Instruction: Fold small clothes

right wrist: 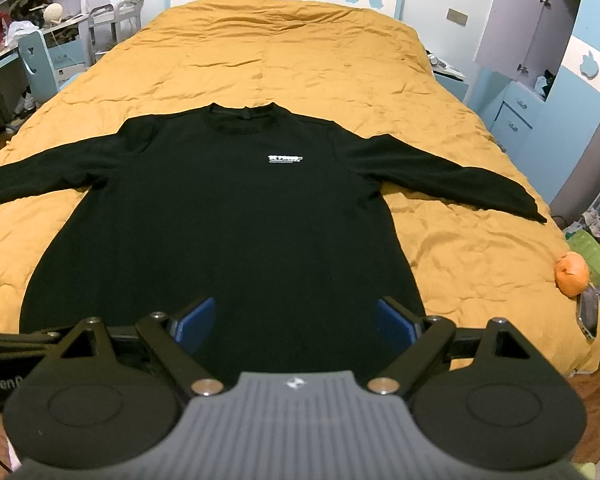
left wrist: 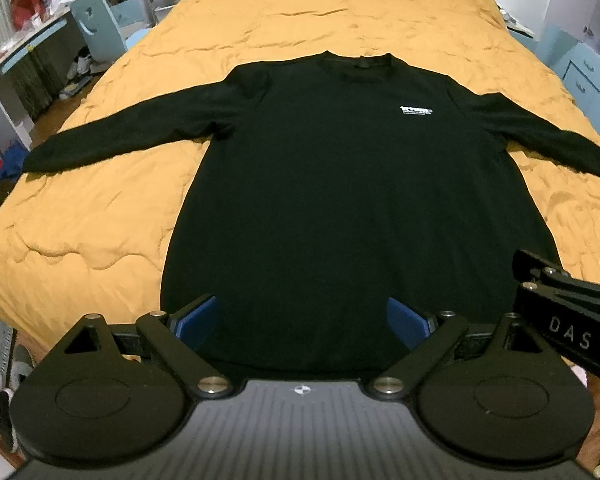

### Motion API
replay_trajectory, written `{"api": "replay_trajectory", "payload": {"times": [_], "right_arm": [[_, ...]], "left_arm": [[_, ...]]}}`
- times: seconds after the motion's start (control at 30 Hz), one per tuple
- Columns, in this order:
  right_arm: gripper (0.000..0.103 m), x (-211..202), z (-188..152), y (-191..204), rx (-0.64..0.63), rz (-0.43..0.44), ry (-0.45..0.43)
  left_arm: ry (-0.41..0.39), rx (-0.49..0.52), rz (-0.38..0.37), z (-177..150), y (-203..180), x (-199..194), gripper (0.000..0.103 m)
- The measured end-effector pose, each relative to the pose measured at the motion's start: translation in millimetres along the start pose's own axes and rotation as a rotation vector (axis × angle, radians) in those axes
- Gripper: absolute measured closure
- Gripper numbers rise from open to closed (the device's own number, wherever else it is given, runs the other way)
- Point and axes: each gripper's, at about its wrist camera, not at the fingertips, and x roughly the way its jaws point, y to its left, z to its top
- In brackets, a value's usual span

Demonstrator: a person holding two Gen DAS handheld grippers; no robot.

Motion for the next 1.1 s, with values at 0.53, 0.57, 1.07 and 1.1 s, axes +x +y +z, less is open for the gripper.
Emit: {"api": "replay_trajectory", "payload": {"times": [0.53, 0.57, 1.07, 1.1], "right_arm": [[0.02, 32, 53, 65, -0.035, 0.333, -0.372], [0.02, 44, 58, 75, -0.055, 0.394, -0.35], [0.021, 203, 117, 236, -0.231, 0.561, -0.215], [0.022, 209, 120, 246, -0.245, 0.564, -0.223]], "left_arm": [[-0.353, -0.24, -0.257, 10, 146, 29, 0.0], [-0.358, -0.275, -0.261, 14, 162, 34, 0.0], [-0.503, -0.96, -0.036, 69, 421, 199, 0.021], [-0.492, -0.992, -0.009, 71, 429, 210, 0.024]]}}
